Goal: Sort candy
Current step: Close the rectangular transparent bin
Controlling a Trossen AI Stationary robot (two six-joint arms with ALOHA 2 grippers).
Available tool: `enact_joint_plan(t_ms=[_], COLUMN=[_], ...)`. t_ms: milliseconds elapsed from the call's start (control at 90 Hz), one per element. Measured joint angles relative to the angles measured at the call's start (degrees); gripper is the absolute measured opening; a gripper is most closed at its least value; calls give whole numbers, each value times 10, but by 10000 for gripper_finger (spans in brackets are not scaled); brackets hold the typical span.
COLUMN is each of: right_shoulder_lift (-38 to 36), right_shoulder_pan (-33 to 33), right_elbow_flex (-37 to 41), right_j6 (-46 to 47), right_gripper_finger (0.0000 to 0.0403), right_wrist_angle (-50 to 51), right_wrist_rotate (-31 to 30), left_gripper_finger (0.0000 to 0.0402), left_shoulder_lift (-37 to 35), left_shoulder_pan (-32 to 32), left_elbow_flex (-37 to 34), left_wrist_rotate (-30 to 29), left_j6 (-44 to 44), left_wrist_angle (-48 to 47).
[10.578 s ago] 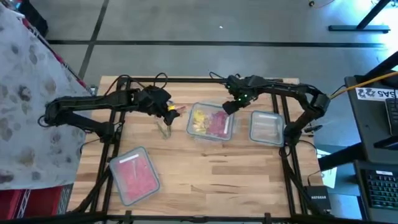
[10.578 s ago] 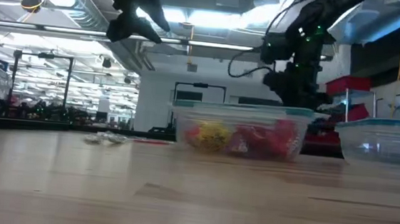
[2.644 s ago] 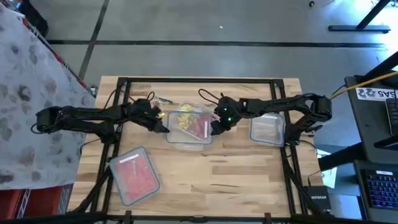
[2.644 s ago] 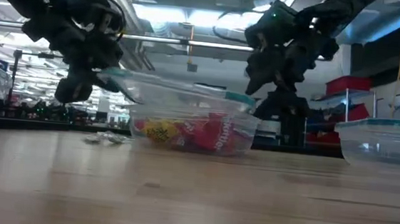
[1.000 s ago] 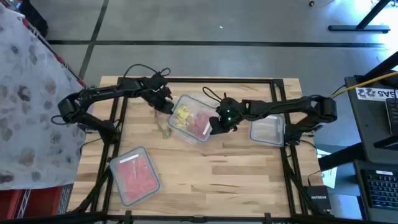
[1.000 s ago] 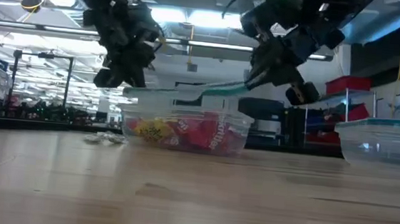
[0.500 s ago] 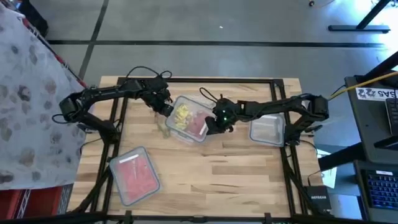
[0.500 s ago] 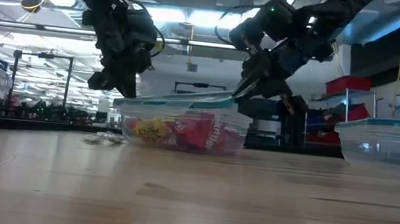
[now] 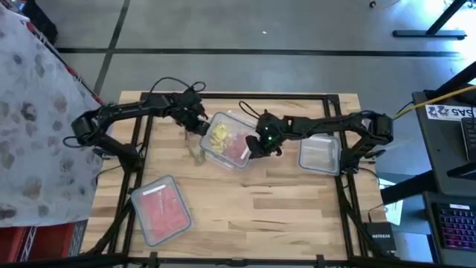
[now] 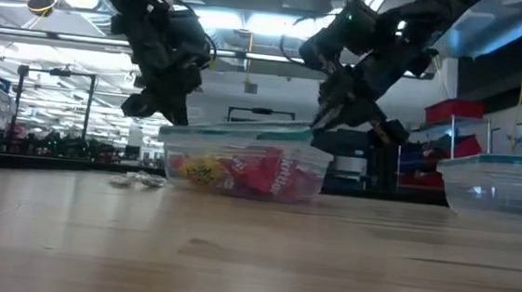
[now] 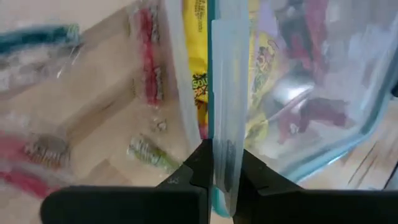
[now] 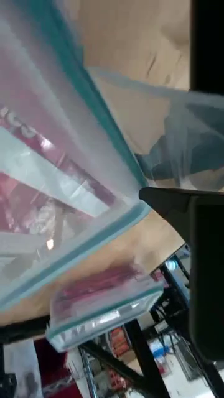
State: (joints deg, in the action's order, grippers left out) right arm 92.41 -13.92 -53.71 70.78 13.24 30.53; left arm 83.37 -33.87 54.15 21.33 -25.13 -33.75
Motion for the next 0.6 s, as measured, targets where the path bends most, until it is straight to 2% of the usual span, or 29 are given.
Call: enact_joint_plan(t_ms=[178, 478, 600], right_shoulder_lift=[0, 21, 21], right_shoulder_pan=[-9, -8, -7], right_elbow_flex=[-1, -2, -1], right_j6=[-19, -38, -68], right_gripper_finger=[17, 18, 39], right_wrist_angle=[27, 43, 43], right_wrist_rotate=[9, 3, -14], left_gripper_finger=[7, 10, 12], left_shoulder_lift=[29, 36, 36], left_shoulder_pan=[1, 4, 4], left_elbow_flex=[1, 1, 1], left_wrist_rotate=[15, 7, 5], left_j6=[6, 4, 6], left_wrist_angle=[13, 32, 32])
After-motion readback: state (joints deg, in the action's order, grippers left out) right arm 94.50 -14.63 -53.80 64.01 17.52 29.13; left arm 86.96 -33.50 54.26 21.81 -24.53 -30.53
